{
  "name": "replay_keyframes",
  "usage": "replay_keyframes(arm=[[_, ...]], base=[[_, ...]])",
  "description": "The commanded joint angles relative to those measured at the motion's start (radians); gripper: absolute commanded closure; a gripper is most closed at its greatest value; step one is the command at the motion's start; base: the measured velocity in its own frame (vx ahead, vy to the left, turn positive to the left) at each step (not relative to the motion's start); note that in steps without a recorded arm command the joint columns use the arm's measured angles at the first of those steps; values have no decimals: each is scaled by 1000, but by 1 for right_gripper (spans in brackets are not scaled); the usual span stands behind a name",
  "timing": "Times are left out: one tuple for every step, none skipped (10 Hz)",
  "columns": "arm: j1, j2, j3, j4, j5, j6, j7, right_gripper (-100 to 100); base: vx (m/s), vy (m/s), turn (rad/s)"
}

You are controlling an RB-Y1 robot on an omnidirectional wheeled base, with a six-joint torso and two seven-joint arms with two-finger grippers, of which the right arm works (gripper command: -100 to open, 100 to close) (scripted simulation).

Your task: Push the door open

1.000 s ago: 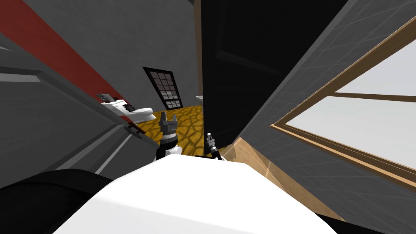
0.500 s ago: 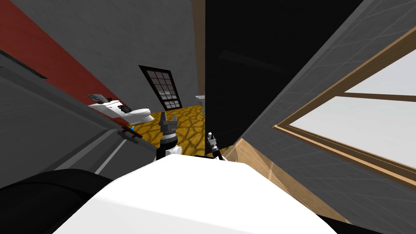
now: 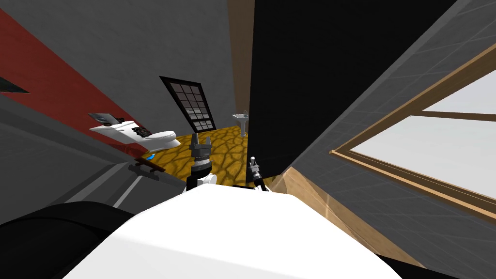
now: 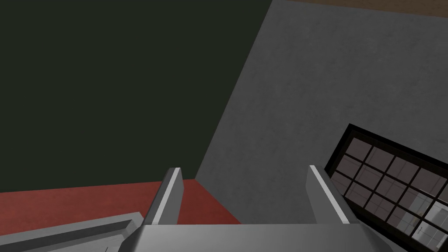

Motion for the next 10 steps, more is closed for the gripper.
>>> replay_keyframes(arm=[[6, -9, -29, -22, -10, -1, 11, 100], [6, -2, -43, -20, -16, -2, 17, 100], [6, 5, -55, -18, -20, -3, 21, 100], [6, 11, -65, -16, -24, -4, 25, 100], [6, 16, -73, -15, -27, -5, 28, 100], [5, 17, -65, -8, -24, 0, 26, 100], [2, 9, -80, -8, -31, -4, 31, 100], [2, 7, -84, -7, -32, -5, 32, 100], [1, 2, -93, -6, -36, -6, 35, 100], [1, 2, -93, -6, -36, -6, 35, 100]], base=[[137, 144, -20], [121, 187, -38], [138, 180, -89], [148, 138, -70], [141, 123, -41], [66, 54, -16], [137, 52, -20], [185, 70, -26], [169, 64, -31], [122, 53, -11]])
